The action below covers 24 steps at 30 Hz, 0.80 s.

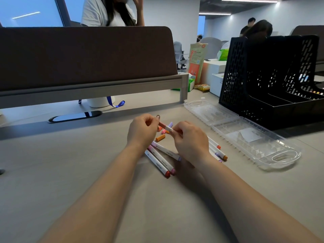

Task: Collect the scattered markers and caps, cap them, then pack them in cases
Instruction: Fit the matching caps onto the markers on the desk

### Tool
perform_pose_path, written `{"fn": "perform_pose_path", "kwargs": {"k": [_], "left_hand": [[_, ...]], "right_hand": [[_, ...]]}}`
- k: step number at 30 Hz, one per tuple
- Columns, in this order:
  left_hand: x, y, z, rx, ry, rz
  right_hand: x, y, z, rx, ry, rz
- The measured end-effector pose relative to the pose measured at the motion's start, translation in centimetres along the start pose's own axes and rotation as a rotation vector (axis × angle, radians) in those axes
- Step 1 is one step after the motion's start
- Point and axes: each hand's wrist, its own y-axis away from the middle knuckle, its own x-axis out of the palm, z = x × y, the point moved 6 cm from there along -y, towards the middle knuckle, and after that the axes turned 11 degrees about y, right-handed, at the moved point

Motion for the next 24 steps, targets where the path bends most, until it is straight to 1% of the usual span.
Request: {"fn": "perform_pose_path", "kwargs": {"k": [3, 8, 11, 13, 16, 18, 20, 22, 24], "left_hand": [[-0.7, -0.3, 0.8, -0.048, 0.01, -0.01], [-1.9, -0.8, 3.5, -0.118, 0.002, -0.102], [-1.6, -0.8, 4.2, -0.13, -0.023, -0.084], [-1.5, -0.9, 4.4, -0.132, -0.027, -0.07], [-1.3, -0.9, 4.6, -0.142, -0.04, -0.04], [-0.9, -0.9, 4.7, -0.157, -0.048, 0.001], [-0.3, -0.8, 4.7, -0.185, -0.066, 0.073], [0.1, -0.6, 4.8, -0.214, -0.086, 0.119], [0.4, -0.6, 4.9, -0.226, -0.097, 0.146]], "right_hand": [[0.4, 0.0, 0.1, 0.021, -0.012, 0.062], [1.0, 0.0, -0.3, 0.032, 0.142, 0.189], [1.7, 0.1, -0.1, 0.016, 0.186, 0.243], [1.8, 0.1, -0.1, 0.018, 0.173, 0.252], [1.0, -0.4, -1.6, 0.097, 0.109, 0.271], [0.4, -0.8, -3.6, 0.216, -0.031, 0.276], [-0.1, -1.1, -5.4, 0.313, -0.176, 0.246], [-0.5, -1.3, -6.3, 0.352, -0.237, 0.227], [-0.6, -1.3, -6.7, 0.373, -0.253, 0.25]]}}
